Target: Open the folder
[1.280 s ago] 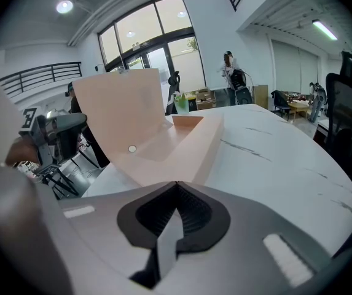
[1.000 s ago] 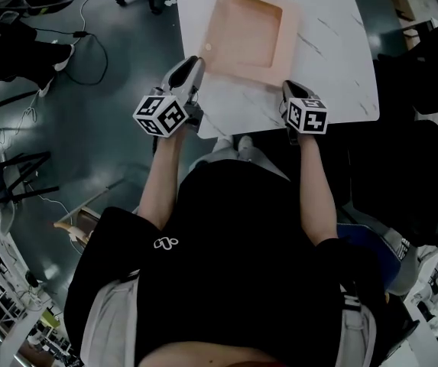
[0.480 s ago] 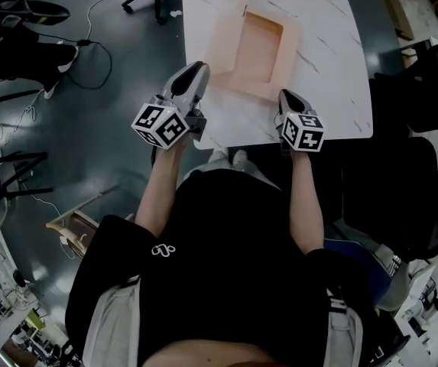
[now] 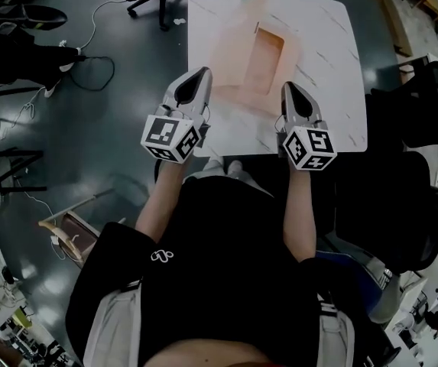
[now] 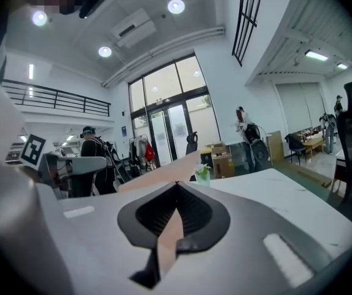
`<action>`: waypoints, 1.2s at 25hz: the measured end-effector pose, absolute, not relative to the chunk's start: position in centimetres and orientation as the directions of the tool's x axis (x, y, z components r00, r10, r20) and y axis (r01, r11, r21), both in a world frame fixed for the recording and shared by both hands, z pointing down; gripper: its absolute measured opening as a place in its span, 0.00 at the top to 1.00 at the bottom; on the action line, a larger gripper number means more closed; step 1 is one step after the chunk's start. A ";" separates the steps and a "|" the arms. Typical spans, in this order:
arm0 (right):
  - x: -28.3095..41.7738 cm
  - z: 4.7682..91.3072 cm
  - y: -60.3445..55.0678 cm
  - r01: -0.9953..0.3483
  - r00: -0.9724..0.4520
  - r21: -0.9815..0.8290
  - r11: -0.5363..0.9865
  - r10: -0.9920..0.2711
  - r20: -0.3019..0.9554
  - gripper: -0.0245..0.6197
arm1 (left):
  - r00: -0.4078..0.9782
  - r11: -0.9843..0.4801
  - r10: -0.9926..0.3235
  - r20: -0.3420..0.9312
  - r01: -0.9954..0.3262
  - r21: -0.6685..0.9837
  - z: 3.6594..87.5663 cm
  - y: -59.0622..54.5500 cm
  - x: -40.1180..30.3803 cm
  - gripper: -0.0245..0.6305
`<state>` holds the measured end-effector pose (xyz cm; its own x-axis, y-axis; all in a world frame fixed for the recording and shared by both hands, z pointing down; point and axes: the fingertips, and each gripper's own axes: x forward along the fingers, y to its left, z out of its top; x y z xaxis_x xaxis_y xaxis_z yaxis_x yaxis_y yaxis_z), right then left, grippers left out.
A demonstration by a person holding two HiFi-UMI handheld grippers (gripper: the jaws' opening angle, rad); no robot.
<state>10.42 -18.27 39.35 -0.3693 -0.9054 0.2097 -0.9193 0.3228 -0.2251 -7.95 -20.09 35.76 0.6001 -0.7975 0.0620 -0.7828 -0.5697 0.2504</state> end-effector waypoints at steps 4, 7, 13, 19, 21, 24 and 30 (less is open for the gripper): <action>9.3 36.0 -18.0 -0.918 -0.377 -0.187 0.350 -0.916 0.139 0.96 | 0.555 -0.541 -0.829 0.068 -0.826 0.156 34.3 -19.8 -7.4 0.96; 8.6 34.1 -17.6 -0.919 -0.381 -0.153 0.364 -0.918 0.107 0.96 | 0.527 -0.516 -0.847 0.068 -0.847 0.130 33.6 -19.6 -6.8 0.96; 7.6 31.4 -16.9 -0.919 -0.389 -0.098 0.382 -0.919 0.065 0.96 | 0.503 -0.493 -0.863 0.053 -0.860 0.132 32.3 -19.1 -5.1 0.96; 6.8 30.1 -16.0 -0.919 -0.389 -0.077 0.386 -0.921 0.030 0.96 | 0.512 -0.507 -0.859 0.023 -0.856 0.106 31.1 -18.0 -4.4 0.96; 6.7 30.2 -15.7 -0.918 -0.392 -0.074 0.389 -0.920 0.032 0.96 | 0.516 -0.512 -0.856 0.026 -0.853 0.099 31.2 -17.8 -4.2 0.96; 6.6 29.9 -15.6 -0.918 -0.394 -0.068 0.391 -0.919 0.030 0.96 | 0.522 -0.518 -0.852 0.030 -0.851 0.087 31.0 -17.6 -4.1 0.96; 6.1 29.6 -15.6 -0.914 -0.402 -0.073 0.399 -0.915 0.024 0.96 | 0.533 -0.528 -0.846 0.038 -0.845 0.086 30.8 -17.1 -4.3 0.96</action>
<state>6.10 -15.58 29.62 -0.4021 -0.9153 0.0245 -0.9138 0.3995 -0.0733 -4.34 -17.12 30.83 0.5326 -0.8455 0.0382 -0.8448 -0.5282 0.0862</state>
